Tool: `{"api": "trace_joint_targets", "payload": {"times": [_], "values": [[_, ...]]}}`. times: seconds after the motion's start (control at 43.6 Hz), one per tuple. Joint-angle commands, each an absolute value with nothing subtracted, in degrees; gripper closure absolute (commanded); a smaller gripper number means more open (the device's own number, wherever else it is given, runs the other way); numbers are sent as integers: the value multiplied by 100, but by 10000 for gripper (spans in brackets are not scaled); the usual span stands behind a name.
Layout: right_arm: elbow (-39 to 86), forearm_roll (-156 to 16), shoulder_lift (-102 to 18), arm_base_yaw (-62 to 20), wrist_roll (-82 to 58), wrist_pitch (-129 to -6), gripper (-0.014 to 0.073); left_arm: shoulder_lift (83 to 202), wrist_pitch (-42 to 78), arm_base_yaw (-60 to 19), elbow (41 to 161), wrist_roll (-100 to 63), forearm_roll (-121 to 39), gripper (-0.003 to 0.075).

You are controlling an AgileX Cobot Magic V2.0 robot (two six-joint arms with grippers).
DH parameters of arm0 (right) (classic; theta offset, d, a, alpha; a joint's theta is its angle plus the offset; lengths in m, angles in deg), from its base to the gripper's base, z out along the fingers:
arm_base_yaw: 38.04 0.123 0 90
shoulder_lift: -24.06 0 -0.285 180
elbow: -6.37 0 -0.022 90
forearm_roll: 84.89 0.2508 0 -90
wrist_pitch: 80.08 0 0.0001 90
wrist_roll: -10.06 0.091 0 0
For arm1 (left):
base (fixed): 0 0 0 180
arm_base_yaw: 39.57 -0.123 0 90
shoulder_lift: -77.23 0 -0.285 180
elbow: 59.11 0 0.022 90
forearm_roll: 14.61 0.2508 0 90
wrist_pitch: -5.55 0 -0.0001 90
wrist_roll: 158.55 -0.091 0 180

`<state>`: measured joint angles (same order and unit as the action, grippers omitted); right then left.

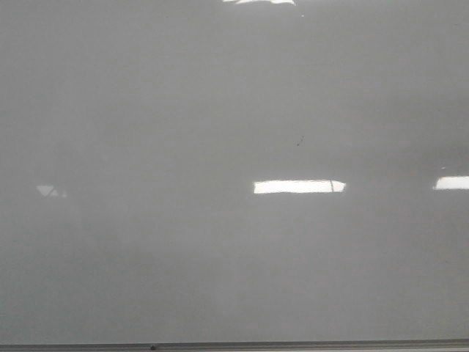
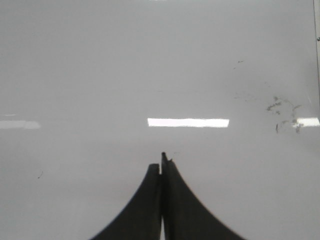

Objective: Write number 5 on whiteboard

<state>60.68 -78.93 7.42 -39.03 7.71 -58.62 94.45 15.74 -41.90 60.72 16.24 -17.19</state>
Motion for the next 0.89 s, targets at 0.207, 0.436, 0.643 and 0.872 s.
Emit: {"api": "trace_joint_targets", "payload": {"times": [0.207, 0.436, 0.643, 0.872], "values": [[5663, -7924, 117, -3942, 746, -6193, 626, 10118, 1326, -4191, 6413, 1669, -1724, 713], [5663, -7924, 117, -3942, 746, -6188, 203, 10118, 1324, -4191, 6385, 1669, -1735, 259], [5675, -7924, 117, -3942, 746, -6188, -8, 10118, 1087, -4191, 6385, 1669, -1735, 148], [5679, -7924, 117, -3942, 746, -6194, -4, 10291, 1106, -4191, 6482, 1669, -1780, 154]]}}
